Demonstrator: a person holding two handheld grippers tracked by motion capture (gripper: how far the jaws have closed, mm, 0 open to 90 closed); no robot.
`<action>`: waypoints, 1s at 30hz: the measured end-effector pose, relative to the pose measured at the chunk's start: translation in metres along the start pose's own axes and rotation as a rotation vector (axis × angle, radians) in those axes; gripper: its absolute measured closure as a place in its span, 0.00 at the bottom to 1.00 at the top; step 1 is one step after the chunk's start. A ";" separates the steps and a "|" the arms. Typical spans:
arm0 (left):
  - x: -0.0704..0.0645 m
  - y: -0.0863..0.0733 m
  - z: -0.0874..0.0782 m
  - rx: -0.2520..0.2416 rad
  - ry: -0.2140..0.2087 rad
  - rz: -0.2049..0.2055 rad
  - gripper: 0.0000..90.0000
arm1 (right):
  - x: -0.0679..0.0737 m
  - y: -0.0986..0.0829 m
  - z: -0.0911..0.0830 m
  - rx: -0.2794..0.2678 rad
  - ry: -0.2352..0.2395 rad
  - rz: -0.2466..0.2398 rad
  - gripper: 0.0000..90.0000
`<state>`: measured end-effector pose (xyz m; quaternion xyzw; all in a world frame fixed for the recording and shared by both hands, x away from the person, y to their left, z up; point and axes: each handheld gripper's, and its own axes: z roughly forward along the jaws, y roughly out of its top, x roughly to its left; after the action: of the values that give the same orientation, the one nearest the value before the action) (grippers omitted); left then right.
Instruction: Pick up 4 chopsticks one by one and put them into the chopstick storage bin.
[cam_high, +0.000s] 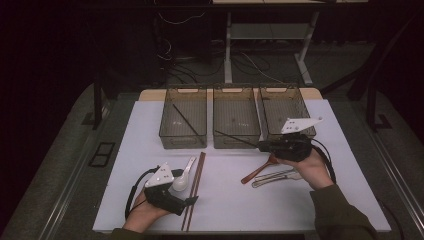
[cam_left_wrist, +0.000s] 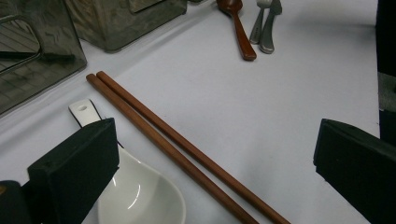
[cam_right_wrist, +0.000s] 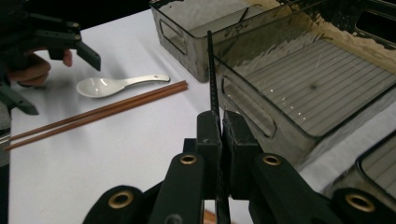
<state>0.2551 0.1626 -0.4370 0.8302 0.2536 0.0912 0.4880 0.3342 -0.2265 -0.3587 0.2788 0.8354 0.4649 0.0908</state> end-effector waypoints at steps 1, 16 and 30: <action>0.000 0.000 0.000 0.001 -0.001 0.001 0.00 | 0.000 0.002 0.002 0.000 -0.002 0.003 0.95; 0.002 0.000 -0.003 -0.011 0.002 -0.011 0.00 | 0.003 0.036 0.043 -0.009 -0.015 0.023 0.95; 0.000 0.000 -0.003 -0.014 -0.005 -0.010 0.00 | -0.002 0.079 0.091 0.043 -0.070 0.040 0.95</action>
<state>0.2543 0.1651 -0.4355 0.8257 0.2561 0.0883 0.4947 0.4031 -0.1289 -0.3437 0.3136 0.8356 0.4387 0.1046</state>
